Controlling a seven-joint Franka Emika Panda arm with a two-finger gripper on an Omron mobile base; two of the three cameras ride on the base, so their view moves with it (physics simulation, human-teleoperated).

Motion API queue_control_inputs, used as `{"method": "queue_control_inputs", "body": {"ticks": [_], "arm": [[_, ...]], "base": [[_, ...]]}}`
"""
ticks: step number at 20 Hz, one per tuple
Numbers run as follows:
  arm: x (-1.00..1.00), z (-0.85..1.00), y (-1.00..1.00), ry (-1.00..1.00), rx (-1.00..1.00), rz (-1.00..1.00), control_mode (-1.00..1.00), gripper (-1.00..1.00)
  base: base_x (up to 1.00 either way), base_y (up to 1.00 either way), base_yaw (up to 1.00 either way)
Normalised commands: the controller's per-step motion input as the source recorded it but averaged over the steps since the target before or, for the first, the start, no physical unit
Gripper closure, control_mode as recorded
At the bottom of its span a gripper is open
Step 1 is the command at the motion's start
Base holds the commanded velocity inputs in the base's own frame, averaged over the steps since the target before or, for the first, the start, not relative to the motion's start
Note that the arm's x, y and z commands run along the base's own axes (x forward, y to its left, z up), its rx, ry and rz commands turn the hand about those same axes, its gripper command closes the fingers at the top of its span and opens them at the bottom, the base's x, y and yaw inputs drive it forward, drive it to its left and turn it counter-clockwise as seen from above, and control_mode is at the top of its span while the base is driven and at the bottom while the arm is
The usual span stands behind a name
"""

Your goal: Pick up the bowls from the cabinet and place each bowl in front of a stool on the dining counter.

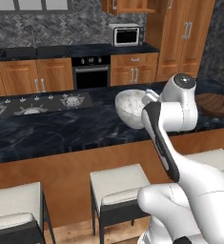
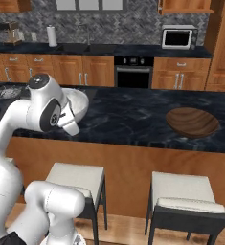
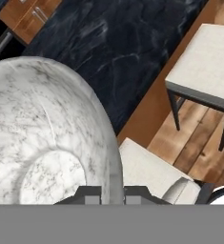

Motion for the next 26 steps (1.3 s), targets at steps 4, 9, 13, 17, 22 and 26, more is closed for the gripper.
{"method": "queue_control_inputs", "body": {"ticks": [4,9,13,17,22,26], "arm": [[0.54,-0.28,0.1,0.0,0.0,0.0,-1.0,1.0],[0.52,-0.29,0.08,0.0,0.0,0.0,-1.0,1.0],[0.44,-0.31,0.08,0.0,0.0,0.0,-1.0,1.0],[0.34,-0.28,0.1,0.0,0.0,0.0,-1.0,1.0],[0.35,-0.25,0.09,0.0,0.0,0.0,-1.0,1.0],[0.28,-0.21,0.05,0.0,0.0,0.0,-1.0,1.0]], "base": [[0.0,0.0,0.0],[0.0,0.0,0.0],[0.0,0.0,0.0],[0.0,0.0,0.0],[0.0,0.0,0.0],[0.0,0.0,0.0]]}}
